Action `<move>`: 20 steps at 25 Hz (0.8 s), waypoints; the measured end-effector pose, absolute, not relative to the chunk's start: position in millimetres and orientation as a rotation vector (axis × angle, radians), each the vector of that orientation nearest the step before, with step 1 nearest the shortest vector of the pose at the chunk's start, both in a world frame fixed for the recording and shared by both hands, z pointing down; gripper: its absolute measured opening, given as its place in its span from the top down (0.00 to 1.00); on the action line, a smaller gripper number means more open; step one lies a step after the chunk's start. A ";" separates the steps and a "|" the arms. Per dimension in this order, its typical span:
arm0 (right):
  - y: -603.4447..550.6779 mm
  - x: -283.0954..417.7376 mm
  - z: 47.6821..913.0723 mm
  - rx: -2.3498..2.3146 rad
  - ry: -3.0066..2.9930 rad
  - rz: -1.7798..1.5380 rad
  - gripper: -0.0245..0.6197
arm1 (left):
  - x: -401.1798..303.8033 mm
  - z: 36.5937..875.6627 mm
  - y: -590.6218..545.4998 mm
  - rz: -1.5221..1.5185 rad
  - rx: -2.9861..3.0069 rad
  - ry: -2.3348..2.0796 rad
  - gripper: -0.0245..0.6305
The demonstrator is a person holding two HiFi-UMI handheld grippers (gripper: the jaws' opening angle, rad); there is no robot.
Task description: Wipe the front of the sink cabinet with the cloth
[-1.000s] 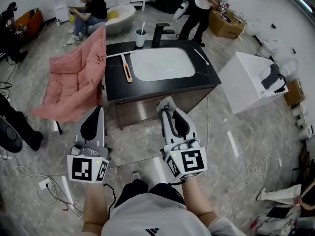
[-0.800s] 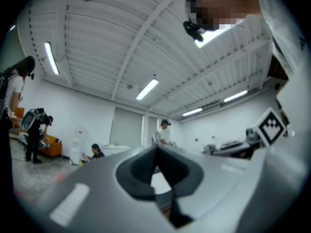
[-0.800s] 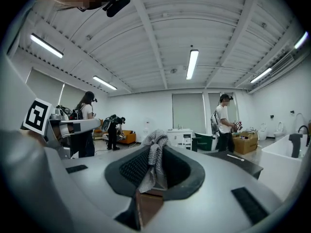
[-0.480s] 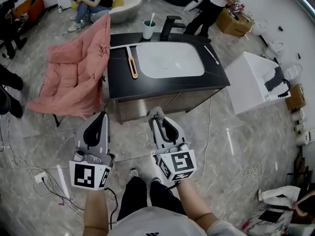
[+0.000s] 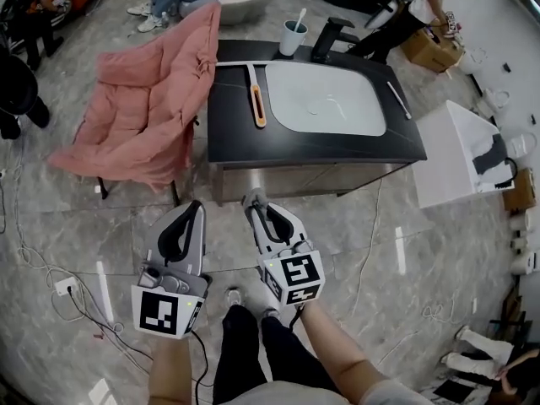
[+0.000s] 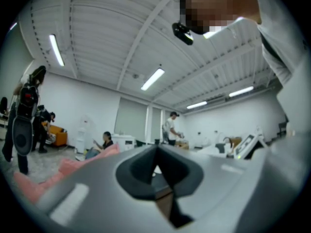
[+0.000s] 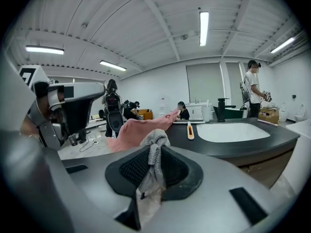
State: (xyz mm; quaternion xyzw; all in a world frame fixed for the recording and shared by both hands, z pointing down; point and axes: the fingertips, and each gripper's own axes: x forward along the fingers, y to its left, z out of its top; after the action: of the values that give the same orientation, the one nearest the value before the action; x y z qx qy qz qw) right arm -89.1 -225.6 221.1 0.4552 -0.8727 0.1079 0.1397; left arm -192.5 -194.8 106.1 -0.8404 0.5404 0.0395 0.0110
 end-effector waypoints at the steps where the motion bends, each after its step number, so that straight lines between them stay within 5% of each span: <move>1: -229.8 -91.6 230.4 1.307 -2.518 0.315 0.87 | -192.1 111.4 -196.0 0.119 -2.617 1.683 0.95; 20: -305.7 -120.2 385.1 1.263 -2.522 0.191 0.87 | -165.1 281.6 -201.6 0.192 -2.465 1.801 0.95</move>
State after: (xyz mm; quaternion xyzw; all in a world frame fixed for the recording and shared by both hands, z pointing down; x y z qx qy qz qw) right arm -120.2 -305.7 385.1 0.4414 -0.8810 0.0667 0.1566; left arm -165.1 -201.6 281.6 -0.8051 0.5883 0.0628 0.0415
